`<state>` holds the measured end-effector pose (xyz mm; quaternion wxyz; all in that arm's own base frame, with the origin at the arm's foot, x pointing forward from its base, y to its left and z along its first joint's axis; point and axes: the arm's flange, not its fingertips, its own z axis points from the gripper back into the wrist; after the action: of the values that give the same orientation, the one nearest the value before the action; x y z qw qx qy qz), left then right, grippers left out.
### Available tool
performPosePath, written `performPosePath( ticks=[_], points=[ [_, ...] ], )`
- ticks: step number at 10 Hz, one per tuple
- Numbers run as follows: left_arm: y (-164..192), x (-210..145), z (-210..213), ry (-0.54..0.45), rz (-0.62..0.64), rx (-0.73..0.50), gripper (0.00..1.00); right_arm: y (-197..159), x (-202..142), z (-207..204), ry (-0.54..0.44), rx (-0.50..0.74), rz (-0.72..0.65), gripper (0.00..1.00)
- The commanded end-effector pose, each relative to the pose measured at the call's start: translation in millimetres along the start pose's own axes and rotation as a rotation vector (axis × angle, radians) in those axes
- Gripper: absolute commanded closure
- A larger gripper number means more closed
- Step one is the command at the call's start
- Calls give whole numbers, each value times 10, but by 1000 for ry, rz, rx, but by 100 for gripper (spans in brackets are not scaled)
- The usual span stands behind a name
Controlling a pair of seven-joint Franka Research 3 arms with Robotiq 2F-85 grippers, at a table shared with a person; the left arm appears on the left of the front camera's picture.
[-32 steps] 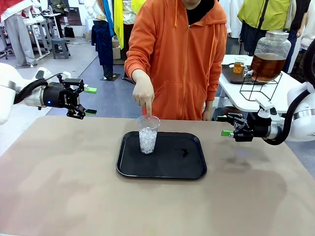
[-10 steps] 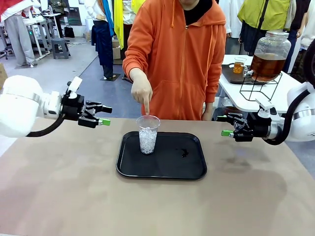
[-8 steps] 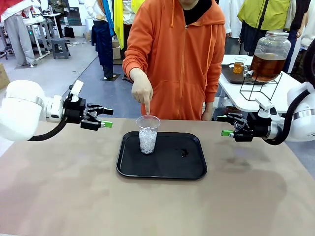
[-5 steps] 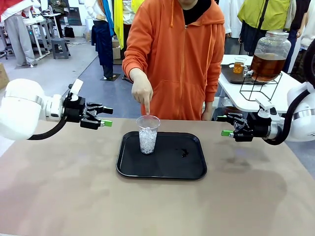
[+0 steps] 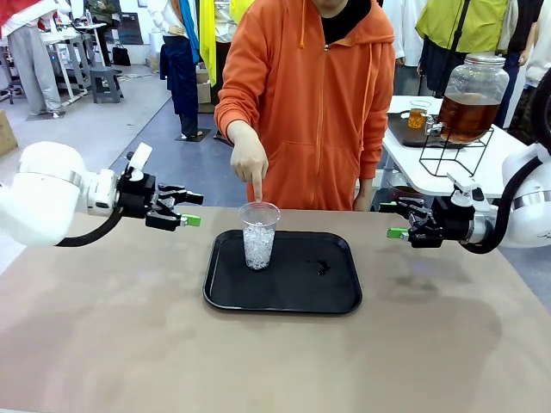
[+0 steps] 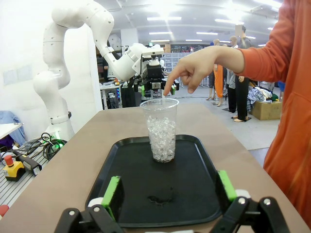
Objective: Pour the drink into the iced cup.
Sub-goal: Pick up the iced cup indicated by the human and present it to them.
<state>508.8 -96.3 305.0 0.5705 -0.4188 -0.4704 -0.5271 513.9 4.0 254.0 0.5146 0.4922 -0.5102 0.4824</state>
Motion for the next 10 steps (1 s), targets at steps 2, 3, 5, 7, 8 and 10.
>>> performPosePath(
  ticks=[2, 3, 5, 7, 8, 10],
  points=[
    [164, -151, -169, -44, -42, -68, 0, -26, 46, -24, 1, 4, 1, 0],
    [172, -201, -245, -53, -44, -93, 0, -26, 46, -24, 1, 4, 1, 0],
    [200, -324, -379, -66, -24, -136, 0, -26, 46, -24, 1, 4, 1, 0],
    [214, -401, -495, -52, -23, -105, 0, -26, 46, -24, 1, 4, 1, 0],
    [207, -433, -553, -54, -20, -102, 0, -26, 46, -24, 1, 4, 1, 0],
    [221, -515, -680, -61, -11, -96, 0, -26, 46, -24, 1, 4, 1, 0]
  ],
)
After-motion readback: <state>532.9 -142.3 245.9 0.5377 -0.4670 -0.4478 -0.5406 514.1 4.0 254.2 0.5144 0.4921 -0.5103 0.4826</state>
